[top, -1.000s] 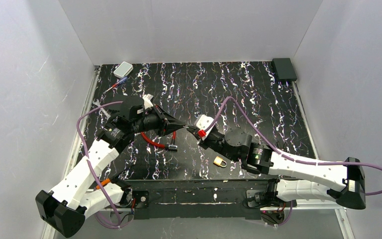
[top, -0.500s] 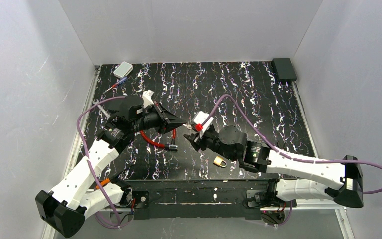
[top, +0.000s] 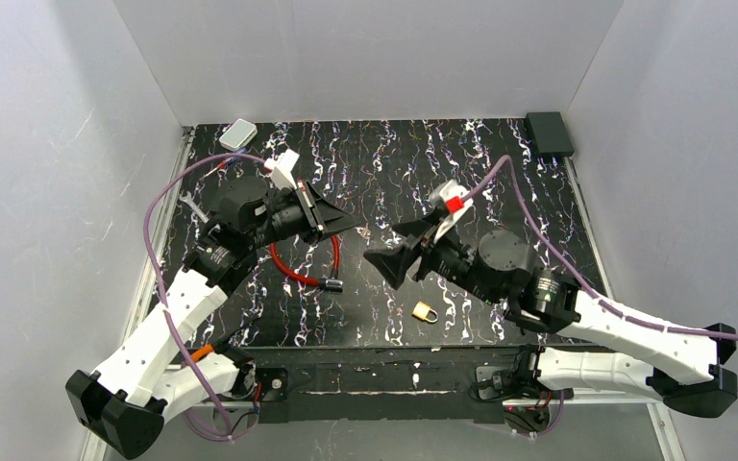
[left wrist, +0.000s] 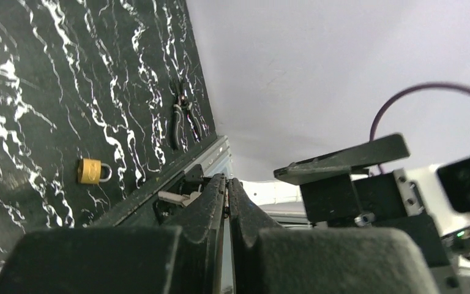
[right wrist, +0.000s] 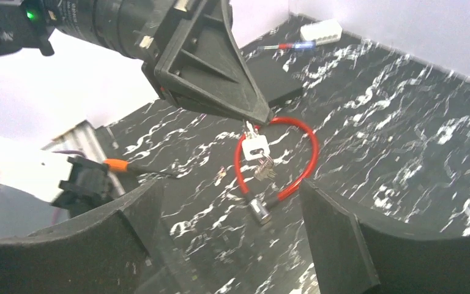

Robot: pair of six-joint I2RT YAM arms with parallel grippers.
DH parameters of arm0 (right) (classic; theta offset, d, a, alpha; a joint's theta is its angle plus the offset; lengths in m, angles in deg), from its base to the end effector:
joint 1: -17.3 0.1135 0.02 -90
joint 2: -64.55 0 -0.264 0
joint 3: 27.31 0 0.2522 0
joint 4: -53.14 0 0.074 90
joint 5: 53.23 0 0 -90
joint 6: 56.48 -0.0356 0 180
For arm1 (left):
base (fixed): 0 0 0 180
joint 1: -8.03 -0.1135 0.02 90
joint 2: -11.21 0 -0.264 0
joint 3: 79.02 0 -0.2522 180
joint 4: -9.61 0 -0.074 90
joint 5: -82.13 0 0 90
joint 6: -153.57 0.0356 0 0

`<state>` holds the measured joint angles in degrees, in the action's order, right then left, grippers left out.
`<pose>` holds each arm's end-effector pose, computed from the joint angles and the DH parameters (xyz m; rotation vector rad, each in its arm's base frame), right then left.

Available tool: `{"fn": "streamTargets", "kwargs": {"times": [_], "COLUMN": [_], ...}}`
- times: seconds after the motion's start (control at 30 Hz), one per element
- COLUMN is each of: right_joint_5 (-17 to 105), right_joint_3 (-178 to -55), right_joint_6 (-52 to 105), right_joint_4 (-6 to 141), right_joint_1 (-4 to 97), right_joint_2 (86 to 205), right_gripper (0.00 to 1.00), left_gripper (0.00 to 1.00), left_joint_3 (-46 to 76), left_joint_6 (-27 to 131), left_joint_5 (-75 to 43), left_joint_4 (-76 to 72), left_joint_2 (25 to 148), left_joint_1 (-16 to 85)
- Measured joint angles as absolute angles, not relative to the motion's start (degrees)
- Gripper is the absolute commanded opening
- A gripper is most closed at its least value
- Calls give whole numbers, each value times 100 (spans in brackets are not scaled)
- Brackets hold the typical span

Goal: Unlock with the key

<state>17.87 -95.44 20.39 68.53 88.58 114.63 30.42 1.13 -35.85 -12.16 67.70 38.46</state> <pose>0.0744 0.1838 0.3991 -0.5257 1.5109 0.9147 0.1841 -0.1275 0.3808 -0.1283 1.9728 -1.5548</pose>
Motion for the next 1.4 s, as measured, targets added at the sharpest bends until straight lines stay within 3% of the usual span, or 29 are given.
{"fn": "streamTargets", "kwargs": {"times": [0.23,0.33,0.43,0.6,0.8,1.0,1.4], "right_joint_5": [2358,3271,4148,5420,6087,6876,7064], "right_joint_3": [-10615,-10729,-10646,-10143,-9721,-9557,-9559], "right_joint_6": [774,87,-717,-1980,-2404,-2629,-2520], "right_joint_4": [7172,7145,7128,6149,5275,4269,4138], "right_joint_1": [8421,7556,6511,5523,5492,5591,5947], "right_joint_2": [12060,12349,12510,12593,12209,12781,13111], "right_gripper": [88,90,98,98,73,50,40], "left_gripper": [0,0,0,0,0,0,0], "left_joint_3": [2572,2358,2216,2201,2207,2489,2570], "left_joint_6": [806,1038,1250,1394,1300,686,413], "left_joint_5": [-3835,-3857,-3854,-3854,-3898,-4119,-4178], "left_joint_4": [-1118,-1256,-1459,-1640,-1603,-781,-294], "left_joint_2": [6766,6746,6668,6453,6390,6606,6748], "left_joint_1": [3833,3816,3776,3658,3531,3477,3475]}}
